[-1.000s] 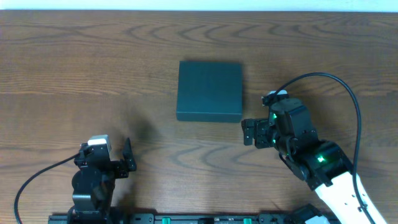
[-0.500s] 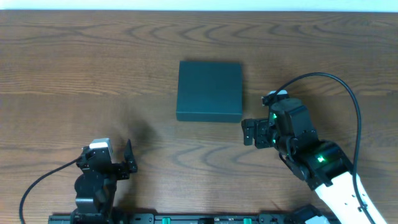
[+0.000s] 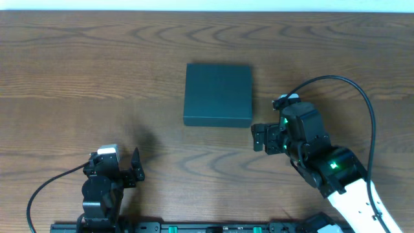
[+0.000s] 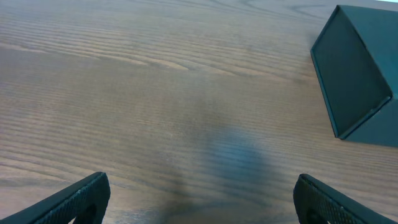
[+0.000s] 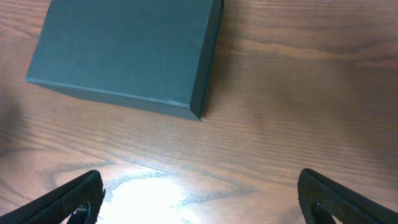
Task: Pack container
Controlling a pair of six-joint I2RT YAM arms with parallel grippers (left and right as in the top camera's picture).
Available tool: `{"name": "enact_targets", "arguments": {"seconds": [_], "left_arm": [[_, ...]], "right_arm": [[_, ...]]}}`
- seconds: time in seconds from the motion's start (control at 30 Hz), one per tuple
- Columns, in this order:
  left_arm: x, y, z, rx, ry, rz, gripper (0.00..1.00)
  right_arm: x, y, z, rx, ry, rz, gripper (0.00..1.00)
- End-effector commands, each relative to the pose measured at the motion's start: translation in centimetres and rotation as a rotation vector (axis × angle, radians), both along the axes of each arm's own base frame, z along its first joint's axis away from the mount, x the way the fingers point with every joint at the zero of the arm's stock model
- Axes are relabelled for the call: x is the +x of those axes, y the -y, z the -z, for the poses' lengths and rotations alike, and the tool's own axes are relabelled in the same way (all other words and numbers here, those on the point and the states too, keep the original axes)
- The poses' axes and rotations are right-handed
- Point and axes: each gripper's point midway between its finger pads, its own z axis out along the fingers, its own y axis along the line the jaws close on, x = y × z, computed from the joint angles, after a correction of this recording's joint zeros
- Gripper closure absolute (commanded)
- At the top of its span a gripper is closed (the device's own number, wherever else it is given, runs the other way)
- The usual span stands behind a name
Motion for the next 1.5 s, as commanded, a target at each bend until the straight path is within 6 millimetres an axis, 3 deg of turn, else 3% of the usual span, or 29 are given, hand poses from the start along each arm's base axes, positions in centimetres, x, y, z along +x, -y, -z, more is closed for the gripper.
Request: {"name": "enact_targets", "arguments": {"seconds": [0.0, 0.77, 1.0, 1.17, 1.33, 1.47], "left_arm": [[0.0, -0.1, 0.5, 0.005, -0.006, -0.005, 0.05], [0.0, -0.1, 0.5, 0.005, -0.006, -0.005, 0.05], [0.0, -0.1, 0.5, 0.005, -0.006, -0.005, 0.05], [0.0, -0.1, 0.5, 0.005, -0.006, -0.005, 0.05], [0.0, -0.1, 0.5, 0.005, -0.006, -0.005, 0.05], [0.0, -0.1, 0.5, 0.005, -0.006, -0.005, 0.05]], "right_arm": [[0.1, 0.2, -0.1, -0.004, 0.004, 0.006, 0.01], [0.1, 0.2, -0.2, -0.002, 0.008, 0.006, 0.01], [-1.0, 0.9, -4.4, 0.064, 0.153, 0.012, 0.01], [-2.7, 3.8, -8.8, 0.076, 0.342, 0.051, 0.01], [-4.5, 7.2, -10.3, 0.017, 0.432, 0.116, 0.01], [-5.4, 8.7, -9.9, -0.042, 0.481, 0.125, 0.01]]}}
